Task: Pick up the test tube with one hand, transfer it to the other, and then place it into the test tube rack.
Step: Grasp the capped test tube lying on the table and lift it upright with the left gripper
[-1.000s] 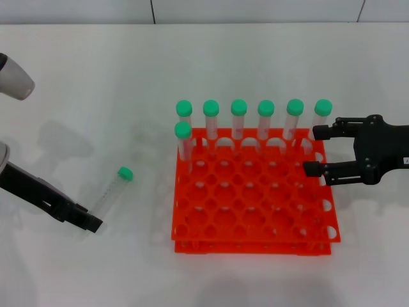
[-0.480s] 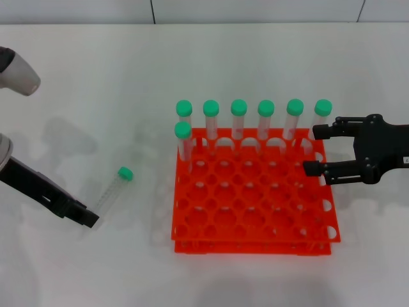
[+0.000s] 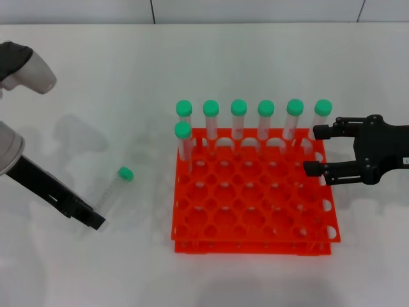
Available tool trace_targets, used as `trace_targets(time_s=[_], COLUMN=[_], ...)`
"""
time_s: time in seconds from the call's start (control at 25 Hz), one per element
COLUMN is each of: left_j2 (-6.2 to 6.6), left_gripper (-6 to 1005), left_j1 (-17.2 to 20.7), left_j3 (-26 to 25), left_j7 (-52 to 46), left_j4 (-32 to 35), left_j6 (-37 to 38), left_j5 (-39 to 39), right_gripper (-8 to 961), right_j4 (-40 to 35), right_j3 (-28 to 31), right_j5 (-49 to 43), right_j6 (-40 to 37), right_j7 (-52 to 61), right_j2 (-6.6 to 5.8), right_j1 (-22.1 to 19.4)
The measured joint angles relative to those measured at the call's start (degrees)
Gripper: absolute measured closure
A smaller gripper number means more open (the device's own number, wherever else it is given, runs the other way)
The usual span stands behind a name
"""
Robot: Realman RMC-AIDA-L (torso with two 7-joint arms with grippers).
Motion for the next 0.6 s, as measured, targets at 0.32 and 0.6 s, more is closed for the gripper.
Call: trace_targets(time_s=[0.32,0.6], left_j2=[-0.07,-0.26], left_gripper=[647,669], left_j1=[0.0,0.0], left_j3=[0.7,0.7], left_j7=[0.0,-0.1], left_j4=[-0.2,-0.2], left_j6=[0.0,-0.2], left_j5=[0.1,1.2], right_gripper=[192,193], right_j4=[0.0,0.0], right_j3=[0.0,0.0], right_j5=[0.0,0.1], right_j6=[0.2,0.2], right_j7=[0.0,-0.2], right_j2=[0.0,0.0], right_j1=[-0.1,0.0])
